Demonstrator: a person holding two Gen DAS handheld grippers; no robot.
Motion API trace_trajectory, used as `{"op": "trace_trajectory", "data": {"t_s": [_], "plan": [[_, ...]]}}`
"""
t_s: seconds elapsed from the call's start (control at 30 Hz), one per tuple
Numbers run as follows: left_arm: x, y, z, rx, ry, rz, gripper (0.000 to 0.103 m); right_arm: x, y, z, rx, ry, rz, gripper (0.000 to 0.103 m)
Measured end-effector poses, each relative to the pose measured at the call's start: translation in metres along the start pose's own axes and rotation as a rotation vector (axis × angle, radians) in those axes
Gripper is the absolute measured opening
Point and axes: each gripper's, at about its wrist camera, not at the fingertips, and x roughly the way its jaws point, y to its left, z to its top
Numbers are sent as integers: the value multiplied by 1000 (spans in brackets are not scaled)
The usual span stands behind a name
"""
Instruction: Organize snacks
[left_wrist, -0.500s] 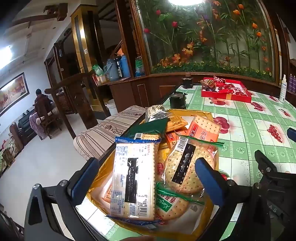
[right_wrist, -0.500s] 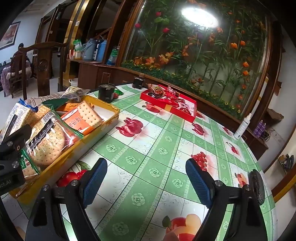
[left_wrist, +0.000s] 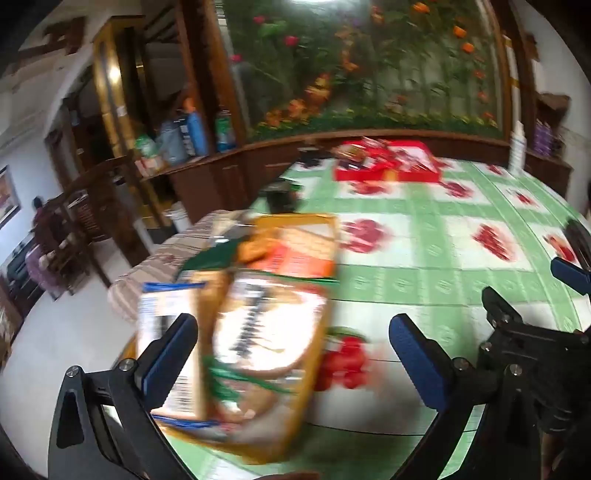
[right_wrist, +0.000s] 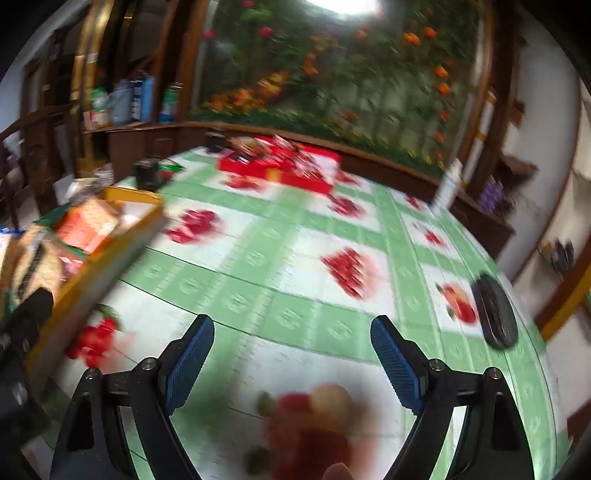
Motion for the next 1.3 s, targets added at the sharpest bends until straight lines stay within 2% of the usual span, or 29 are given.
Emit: {"op": "trace_trajectory", "data": {"t_s": [0.07,0.2,0.37,0.5,0.57,0.7,0.8,1.0,1.3], "plan": [[6,-21,-1,31,30,-40,103,3,-7,-2,34,34,-28,89],[27,-58,6,80,126,-111,103,15,-54,-18,116,114,-99,89],[49,-95,9,134,240,-196,103,42,-92,-35,204,242,-92,89],[71,-118,5,178,347,-271,103,49,-110,-47,256,289,-85,89],[83,-123,2,188,388,-282,103,52,-112,-51,257,295,-90,89],[92,-119,0,134,405,-349,103,52,-115,-55,272,280,-90,95],[94,-117,0,130,380,-361,103,58,-121,-58,345,291,-67,102],[93,-117,-1,123,270,-378,103,58,-123,-58,348,282,-48,102],[95,-117,-1,122,271,-378,103,55,-124,-58,332,279,-27,102]]}}
